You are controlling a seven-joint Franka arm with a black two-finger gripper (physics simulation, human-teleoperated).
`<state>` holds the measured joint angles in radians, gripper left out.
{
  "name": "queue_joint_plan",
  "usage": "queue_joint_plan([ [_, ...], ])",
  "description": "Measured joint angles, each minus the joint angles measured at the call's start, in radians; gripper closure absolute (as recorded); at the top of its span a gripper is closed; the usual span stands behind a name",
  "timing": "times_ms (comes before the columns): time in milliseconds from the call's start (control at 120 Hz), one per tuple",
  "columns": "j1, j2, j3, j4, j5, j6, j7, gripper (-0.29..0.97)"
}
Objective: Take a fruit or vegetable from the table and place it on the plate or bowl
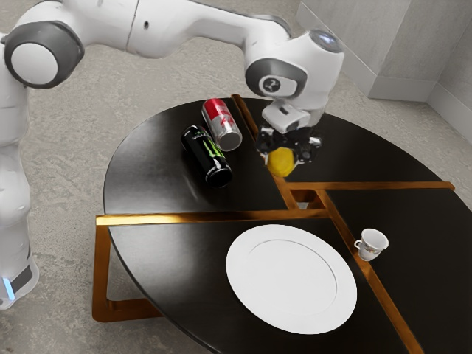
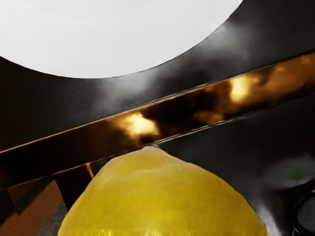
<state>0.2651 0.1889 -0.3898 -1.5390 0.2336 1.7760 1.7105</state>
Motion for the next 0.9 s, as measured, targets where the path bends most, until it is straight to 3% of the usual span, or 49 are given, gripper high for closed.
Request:
queue_joint_plan([
  [108, -0.020, -0.170, -0.125, -0.181, -0.020, 0.018, -0.077, 0.33],
  [250, -0.130, -0.237, -0.217, -0.231, -0.045, 0.029, -0.166, 0.32],
  [342, -0.137, -0.239, -0.231, -0.234, -0.053, 0.033, -0.216, 0.33],
  [583, 0.042, -0.236, -0.245, -0.228, -0.057, 0.039, -0.317, 0.33],
  [883, -0.043, -0.223, -0.272, -0.214, -0.057, 0.042, -0.398, 0.33],
  [900, -0.045, -0.222, -0.275, -0.214, -0.057, 0.042, -0.402, 0.29],
])
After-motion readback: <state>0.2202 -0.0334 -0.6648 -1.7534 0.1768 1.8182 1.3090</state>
